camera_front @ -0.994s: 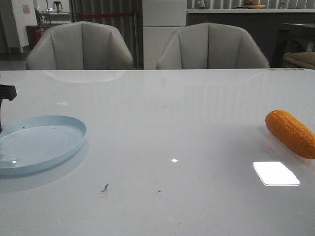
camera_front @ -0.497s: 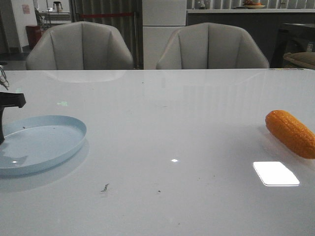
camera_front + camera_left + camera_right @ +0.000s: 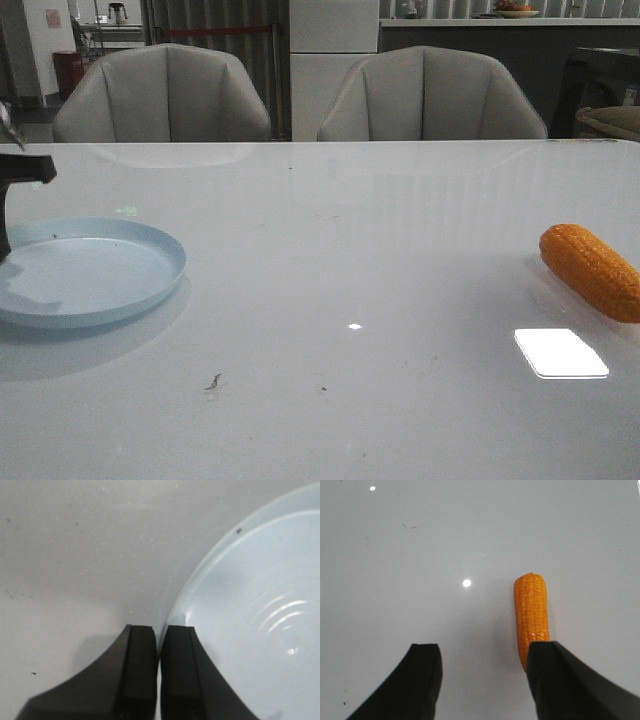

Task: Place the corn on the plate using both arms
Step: 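Hook the left gripper on the plate rim and drag it toward the table center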

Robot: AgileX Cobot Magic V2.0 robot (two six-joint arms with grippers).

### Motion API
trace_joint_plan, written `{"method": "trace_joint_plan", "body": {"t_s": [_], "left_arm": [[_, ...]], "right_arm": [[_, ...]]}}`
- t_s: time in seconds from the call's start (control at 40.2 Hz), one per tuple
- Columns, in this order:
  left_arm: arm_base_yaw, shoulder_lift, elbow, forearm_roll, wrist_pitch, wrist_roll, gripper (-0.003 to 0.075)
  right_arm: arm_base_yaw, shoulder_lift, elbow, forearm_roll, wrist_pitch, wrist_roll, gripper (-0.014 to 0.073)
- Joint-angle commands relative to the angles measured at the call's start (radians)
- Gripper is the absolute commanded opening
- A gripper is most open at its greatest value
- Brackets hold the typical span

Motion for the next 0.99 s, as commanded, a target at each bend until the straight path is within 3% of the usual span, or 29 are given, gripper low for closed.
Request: {"method": "trace_joint_plan", "body": {"t_s": [0.0, 0.224, 0.423, 0.969], "left_arm": [[-0.004, -0.055, -0.112, -0.063, 0.065, -0.005, 0.0096], [-0.037, -0.055, -0.293, -0.214, 0.172, -0.005, 0.0096], [-0.120, -0.047, -0.338, -0.306, 0.207, -0.005, 0.0096], [-0.394, 0.103, -0.336, -0.284, 0.208, -0.005, 0.0097]], "right_arm": [[-0.005, -0.010, -0.030, 0.005, -0.061, -0.003, 0.0489], [-0.005, -0.010, -0.030, 0.005, -0.061, -0.003, 0.0489], [-0.005, -0.010, -0.030, 0.005, -0.061, -0.003, 0.0489], [-0.005, -0.010, -0.030, 0.005, -0.061, -0.003, 0.0489]]}}
